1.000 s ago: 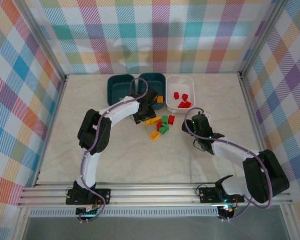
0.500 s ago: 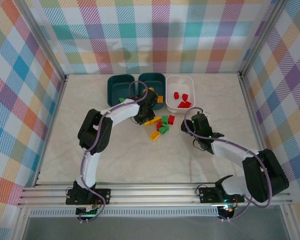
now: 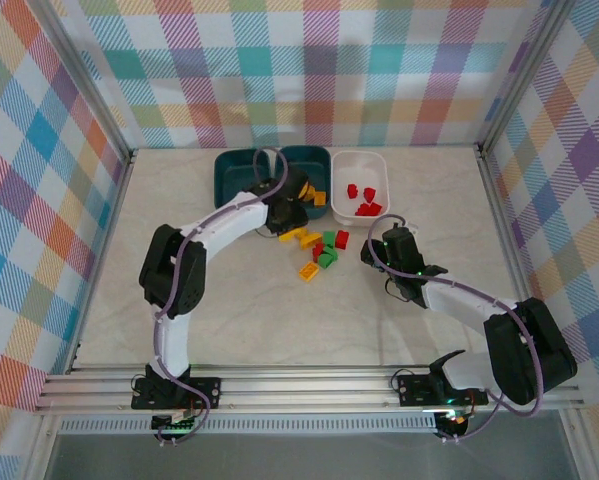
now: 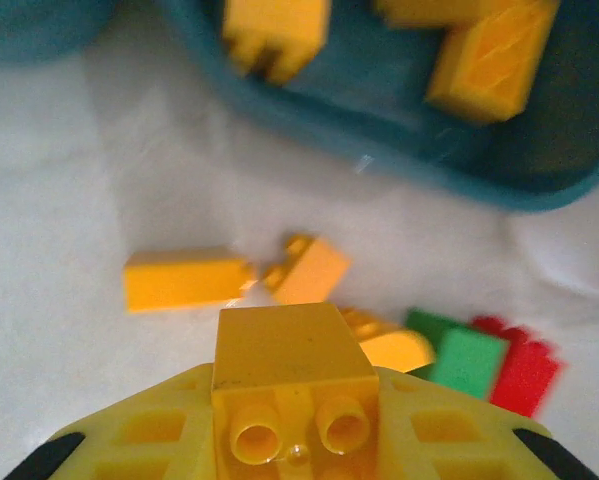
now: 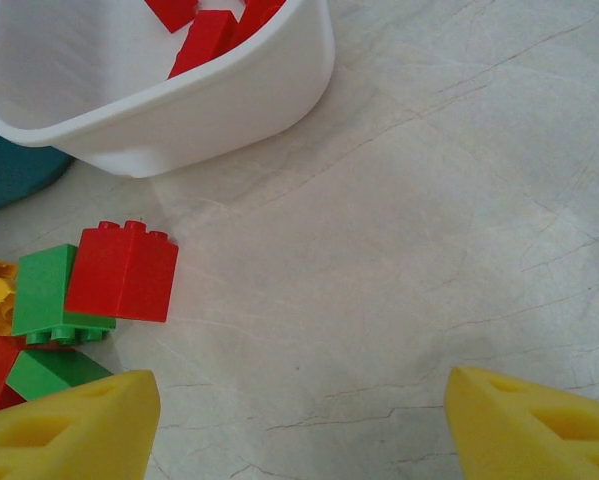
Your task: Sort the legos into containers by color
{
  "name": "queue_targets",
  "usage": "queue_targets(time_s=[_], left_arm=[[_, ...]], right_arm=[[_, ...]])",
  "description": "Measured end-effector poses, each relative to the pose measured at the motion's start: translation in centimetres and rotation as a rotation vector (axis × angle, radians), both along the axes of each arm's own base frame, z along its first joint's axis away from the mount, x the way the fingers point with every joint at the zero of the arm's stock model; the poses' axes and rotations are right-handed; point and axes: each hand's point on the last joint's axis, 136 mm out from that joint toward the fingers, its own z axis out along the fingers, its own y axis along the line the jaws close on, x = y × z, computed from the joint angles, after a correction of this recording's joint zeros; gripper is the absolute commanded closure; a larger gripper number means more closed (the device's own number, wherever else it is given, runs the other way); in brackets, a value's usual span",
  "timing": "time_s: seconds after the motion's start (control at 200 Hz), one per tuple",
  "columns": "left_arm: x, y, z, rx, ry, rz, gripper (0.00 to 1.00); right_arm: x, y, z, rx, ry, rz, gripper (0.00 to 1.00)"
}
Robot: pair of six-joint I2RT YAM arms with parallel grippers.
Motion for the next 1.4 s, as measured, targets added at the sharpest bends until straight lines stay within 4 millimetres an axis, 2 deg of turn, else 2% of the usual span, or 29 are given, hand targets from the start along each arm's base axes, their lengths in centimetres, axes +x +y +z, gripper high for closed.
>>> queue_targets(time_s=[0.095, 0.13, 0.23, 0.34, 0.445, 0.54, 0.595, 0.68, 0.755, 0.805, 0.96, 1.13, 1.235, 1.4], left_arm=[[3.4, -0.1, 3.2, -0.032, -0.078, -0.001, 0.79], [5.2, -0.3, 4.5, -0.046, -0.114, 0.003, 0.79], [9.2, -1.2, 6.3, -0.071, -0.191, -0.006, 0.77], [11.9, -1.8, 5.5, -0.07, -0.204, -0.022, 0.73], [12.7, -2.7, 3.0, -0.07, -0.166, -0.045, 0.72], [12.4, -2.8, 0.6, -0.067, -0.108, -0.055, 0.68], [12.2, -2.8, -0.2, -0.066, -0.085, -0.061, 0.55], [11.8, -2.8, -0.5, -0.07, -0.066, -0.076, 0.29], [11.8, -3.0, -0.2, -0.077, -0.07, -0.087, 0.15], [11.6, -3.2, 0.0, -0.072, -0.073, -0.098, 0.1], [8.6, -1.6, 1.0, -0.021, -0.054, -0.105, 0.1], [4.0, 1.2, 1.9, 0.037, -0.029, -0.068, 0.2], [2.2, 2.1, 0.4, 0.076, 0.011, -0.065, 0.25], [0.1, 2.0, -3.1, 0.131, 0.088, -0.111, 0.29]], right_arm=[[0.0, 0.0, 0.0, 0.001, 0.001, -0.001, 0.25], [0.0, 0.0, -0.1, 0.001, 0.002, -0.001, 0.25], [0.0, 0.0, 0.0, 0.001, 0.001, -0.002, 0.25], [0.0, 0.0, 0.0, 0.0, 0.001, -0.002, 0.25], [0.0, 0.0, 0.0, 0.0, 0.001, -0.002, 0.25], [0.0, 0.0, 0.0, 0.0, 0.0, -0.002, 0.24], [0.1, 0.0, 0.0, 0.001, 0.0, -0.002, 0.24], [0.1, 0.0, 0.1, 0.001, -0.001, -0.002, 0.23], [0.1, 0.0, 0.1, 0.002, -0.002, -0.001, 0.23], [0.1, 0.0, 0.1, 0.002, -0.002, -0.002, 0.23], [0.0, 0.1, 0.1, 0.003, 0.002, 0.001, 0.23], [0.0, 0.3, -0.3, 0.007, 0.017, 0.011, 0.23], [-0.1, 0.5, -0.8, 0.009, 0.034, 0.02, 0.23], [-0.1, 0.7, -1.0, 0.011, 0.04, 0.025, 0.23]])
